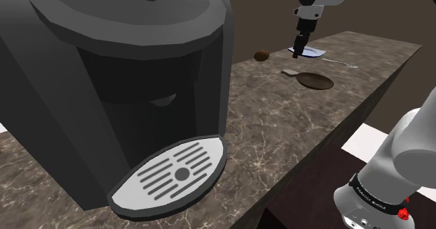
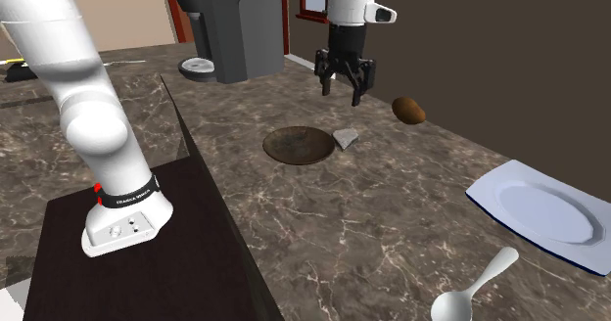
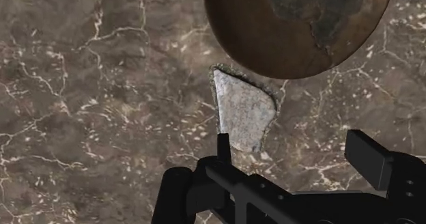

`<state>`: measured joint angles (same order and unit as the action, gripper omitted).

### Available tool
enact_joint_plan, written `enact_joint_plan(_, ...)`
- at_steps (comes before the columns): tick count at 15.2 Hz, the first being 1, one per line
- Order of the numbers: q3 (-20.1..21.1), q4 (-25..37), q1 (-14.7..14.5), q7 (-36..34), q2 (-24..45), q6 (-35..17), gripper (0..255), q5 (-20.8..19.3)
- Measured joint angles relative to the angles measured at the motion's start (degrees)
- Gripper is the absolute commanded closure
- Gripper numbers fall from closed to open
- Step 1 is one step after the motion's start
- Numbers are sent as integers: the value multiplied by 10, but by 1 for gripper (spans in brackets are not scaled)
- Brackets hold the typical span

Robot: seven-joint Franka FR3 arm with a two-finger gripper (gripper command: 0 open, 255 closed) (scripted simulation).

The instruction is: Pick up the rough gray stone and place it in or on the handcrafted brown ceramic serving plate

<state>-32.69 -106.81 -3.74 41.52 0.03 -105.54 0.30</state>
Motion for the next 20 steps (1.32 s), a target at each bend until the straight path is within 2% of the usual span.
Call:
enact_joint_plan(4, -1, 22, 8, 19, 78, -41, 0, 44)
enact_joint_plan(6, 0, 22, 11, 25, 94, -54, 0, 54)
enact_joint_plan(13, 3, -8, 14, 32, 114, -101, 0, 67)
enact_joint_plan(19, 3, -12, 13, 33, 114, -106, 0, 68)
enact_joint_plan(20, 3, -12, 13, 33, 114, -106, 255, 68)
